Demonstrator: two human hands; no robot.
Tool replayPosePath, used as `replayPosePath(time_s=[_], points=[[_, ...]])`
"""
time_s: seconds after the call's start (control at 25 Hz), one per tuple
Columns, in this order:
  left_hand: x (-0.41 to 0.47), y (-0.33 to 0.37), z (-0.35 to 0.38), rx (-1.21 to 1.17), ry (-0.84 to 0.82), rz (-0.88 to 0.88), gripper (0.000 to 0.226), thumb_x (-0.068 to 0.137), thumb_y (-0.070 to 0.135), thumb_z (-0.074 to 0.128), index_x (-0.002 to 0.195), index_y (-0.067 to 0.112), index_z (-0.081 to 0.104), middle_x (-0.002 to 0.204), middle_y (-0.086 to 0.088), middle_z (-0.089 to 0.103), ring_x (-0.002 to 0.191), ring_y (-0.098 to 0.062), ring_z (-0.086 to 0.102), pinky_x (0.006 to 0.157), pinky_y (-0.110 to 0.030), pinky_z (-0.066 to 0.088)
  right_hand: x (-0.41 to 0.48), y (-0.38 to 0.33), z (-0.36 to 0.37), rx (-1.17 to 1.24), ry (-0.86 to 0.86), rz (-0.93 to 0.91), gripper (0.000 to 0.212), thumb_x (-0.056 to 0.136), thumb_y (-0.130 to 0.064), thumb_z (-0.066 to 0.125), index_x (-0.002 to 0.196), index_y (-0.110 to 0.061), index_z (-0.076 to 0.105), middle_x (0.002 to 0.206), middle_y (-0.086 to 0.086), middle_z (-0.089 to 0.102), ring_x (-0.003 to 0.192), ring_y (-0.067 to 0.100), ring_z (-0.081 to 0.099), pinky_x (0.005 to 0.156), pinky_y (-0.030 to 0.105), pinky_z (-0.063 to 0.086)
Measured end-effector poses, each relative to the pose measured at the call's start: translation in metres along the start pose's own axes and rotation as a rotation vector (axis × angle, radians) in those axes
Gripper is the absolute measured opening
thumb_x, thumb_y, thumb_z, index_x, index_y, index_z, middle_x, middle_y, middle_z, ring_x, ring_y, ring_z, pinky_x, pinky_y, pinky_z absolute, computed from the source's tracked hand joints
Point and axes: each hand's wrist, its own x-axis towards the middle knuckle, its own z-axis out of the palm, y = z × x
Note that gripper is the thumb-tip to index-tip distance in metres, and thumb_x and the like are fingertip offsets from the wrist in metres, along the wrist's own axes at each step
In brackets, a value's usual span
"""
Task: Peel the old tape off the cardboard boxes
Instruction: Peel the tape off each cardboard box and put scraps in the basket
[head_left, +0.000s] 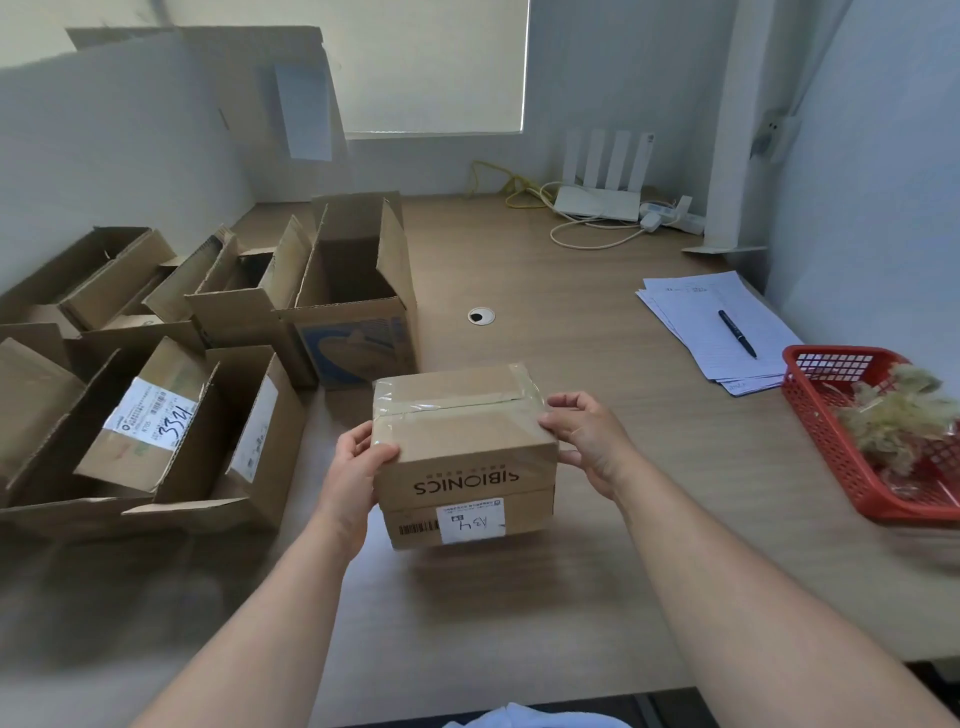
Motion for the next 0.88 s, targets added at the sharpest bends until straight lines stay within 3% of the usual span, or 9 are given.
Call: replayPosePath(time_s=[0.12,0.36,0.56,0.72,0.8,0.88], points=[[-0.004,-0.011,-0.004,-0.028,-0.012,-0.054,0.039,0.095,0.016,0.054,0.128,0.030,0.038,0.123,-0.002,0.056,0.103,-0.016,0.056,0.069,-0.031,0.043,0.000,0.009,0.001,0.007,-0.002,0.023,0.042,0.082,0.003,0.059,0.120,-0.011,0.050,0.104,0.008,0.062,0.091,0.017,0.061,0.062,0.030,0.050],[-0.004,-0.004,-0.002,-0.001,-0.014,-0.012,0.039,0.097,0.018,0.051,0.132,0.031,0.039,0.122,0.001,0.057,0.096,-0.011,0.057,0.066,-0.027,0.043,0.003,0.007,0.006,-0.026,-0.013,0.039,0.050,0.084,-0.001,0.058,0.131,-0.011,0.046,0.103,0.001,0.061,0.092,0.015,0.060,0.063,0.032,0.050],[-0.013,0.021,-0.005,0.024,0.011,0.220,0.037,0.091,0.050,0.041,0.125,0.043,0.054,0.119,0.012,0.063,0.108,-0.007,0.056,0.078,-0.030,0.045,0.005,0.011,0.019,0.032,-0.027,0.066,0.063,0.090,-0.001,0.050,0.147,-0.013,0.025,0.118,0.005,0.056,0.094,0.018,0.057,0.060,0.031,0.049],[-0.017,0.050,0.001,0.336,0.060,0.438,0.048,0.086,0.044,0.036,0.130,0.039,0.054,0.128,0.005,0.054,0.107,-0.013,0.053,0.075,-0.033,0.049,0.007,0.029,0.035,0.147,-0.079,0.179,0.063,0.093,0.002,0.042,0.149,-0.012,0.019,0.112,0.014,0.055,0.083,0.022,0.056,0.065,0.037,0.046],[-0.018,0.060,0.007,0.544,0.084,0.546,0.051,0.088,0.042,0.036,0.134,0.030,0.053,0.138,0.010,0.047,0.121,-0.013,0.043,0.096,-0.043,0.045,0.005,0.041,0.045,0.167,-0.112,0.247,0.063,0.093,0.003,0.042,0.149,-0.013,0.019,0.109,0.015,0.056,0.079,0.022,0.055,0.065,0.039,0.048],[-0.021,0.062,0.011,0.805,0.115,0.626,0.049,0.092,0.042,0.037,0.136,0.028,0.052,0.140,0.014,0.045,0.123,-0.005,0.030,0.106,-0.038,0.030,0.005,0.058,0.050,0.145,-0.153,0.319,0.063,0.093,0.003,0.042,0.149,-0.012,0.020,0.116,0.022,0.055,0.079,0.024,0.056,0.065,0.039,0.050]])
